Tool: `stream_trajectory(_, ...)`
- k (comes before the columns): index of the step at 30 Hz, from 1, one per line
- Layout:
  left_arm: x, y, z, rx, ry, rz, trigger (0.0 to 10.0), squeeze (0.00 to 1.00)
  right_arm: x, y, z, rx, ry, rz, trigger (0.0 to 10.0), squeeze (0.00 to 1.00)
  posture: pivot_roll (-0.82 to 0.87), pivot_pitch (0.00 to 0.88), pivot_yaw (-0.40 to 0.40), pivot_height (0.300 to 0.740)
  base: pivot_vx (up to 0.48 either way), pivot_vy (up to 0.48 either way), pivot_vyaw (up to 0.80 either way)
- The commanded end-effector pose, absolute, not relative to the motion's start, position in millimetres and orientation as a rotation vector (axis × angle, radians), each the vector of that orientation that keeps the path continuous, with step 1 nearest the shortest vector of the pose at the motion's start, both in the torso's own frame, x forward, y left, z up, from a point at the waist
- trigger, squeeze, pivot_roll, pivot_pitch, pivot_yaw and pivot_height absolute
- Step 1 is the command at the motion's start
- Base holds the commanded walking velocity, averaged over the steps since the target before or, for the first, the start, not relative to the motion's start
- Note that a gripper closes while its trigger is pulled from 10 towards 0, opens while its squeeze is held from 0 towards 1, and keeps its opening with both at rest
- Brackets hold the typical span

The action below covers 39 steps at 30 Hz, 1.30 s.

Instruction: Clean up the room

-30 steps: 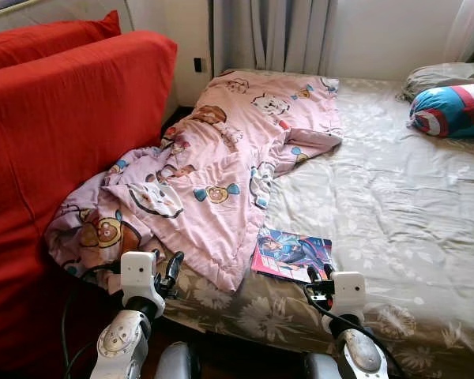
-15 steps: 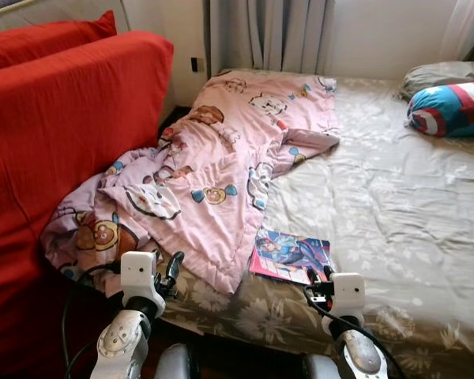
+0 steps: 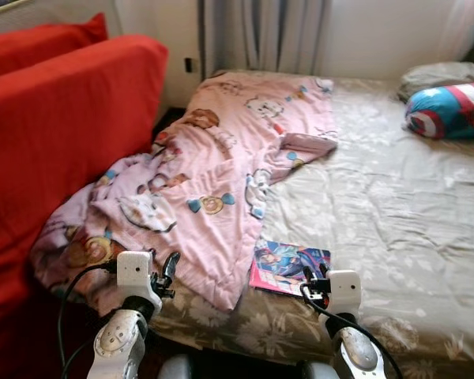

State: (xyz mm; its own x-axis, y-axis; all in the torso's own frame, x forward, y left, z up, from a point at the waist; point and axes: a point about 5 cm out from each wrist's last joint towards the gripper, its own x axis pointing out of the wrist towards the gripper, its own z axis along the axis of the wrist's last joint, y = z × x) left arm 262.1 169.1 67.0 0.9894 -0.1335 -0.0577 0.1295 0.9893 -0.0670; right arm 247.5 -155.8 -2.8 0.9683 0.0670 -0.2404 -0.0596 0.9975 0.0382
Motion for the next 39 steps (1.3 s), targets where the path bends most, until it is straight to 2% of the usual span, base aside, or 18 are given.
stream_trajectory(1, 259.9, 177.5, 65.2, -0.055, 0.076, -0.113, 10.0, 0.00, 250.3, -149.4, -0.7, 0.046, 0.229, 0.074, 10.0, 0.00, -0.01, 0.006, 0.008, 0.613, 0.259, 0.000, 0.00)
stream_trajectory(11, 259.6, 178.3, 65.6, -0.053, 0.075, -0.112, 10.0, 0.00, 250.8, -148.7, -0.8, 0.048, 0.230, 0.075, 10.0, 0.00, 0.00, 0.015, 0.009, 0.613, 0.259, 0.000, 0.00)
stream_trajectory(21, 259.5, 179.5, 67.1, -0.051, 0.068, -0.104, 10.0, 0.00, 252.7, -147.7, -3.5, 0.044, 0.258, 0.082, 10.0, 0.00, 0.00, 0.027, 0.008, 0.613, 0.000, 0.000, 0.00)
stream_trajectory(27, 267.0, 182.4, 72.2, -0.042, 0.052, -0.106, 10.0, 0.00, 263.7, -152.1, -3.1, 0.129, 0.280, 0.002, 10.0, 0.00, 0.03, 0.047, 0.015, 0.613, 0.000, 0.000, 0.00)
stream_trajectory(31, 269.1, 182.5, 73.4, -0.041, 0.048, -0.108, 10.0, 0.00, 267.1, -157.4, -1.1, 0.143, 0.276, -0.049, 10.0, 0.00, 0.03, 0.051, 0.020, 0.613, 0.000, 0.000, 0.00)
stream_trajectory(33, 270.2, 183.3, 71.0, -0.037, 0.055, -0.105, 10.0, 0.00, 264.9, -171.2, -2.2, 0.165, 0.271, -0.144, 10.0, 0.00, 0.03, 0.060, 0.026, 0.613, 0.000, 0.000, 0.00)
stream_trajectory(39, 270.6, 188.2, 66.3, -0.006, 0.070, -0.104, 10.0, 0.00, 258.0, -184.7, -4.8, 0.142, 0.266, -0.180, 10.0, 0.00, 0.03, 0.063, 0.028, 0.613, 0.000, 0.000, 0.00)
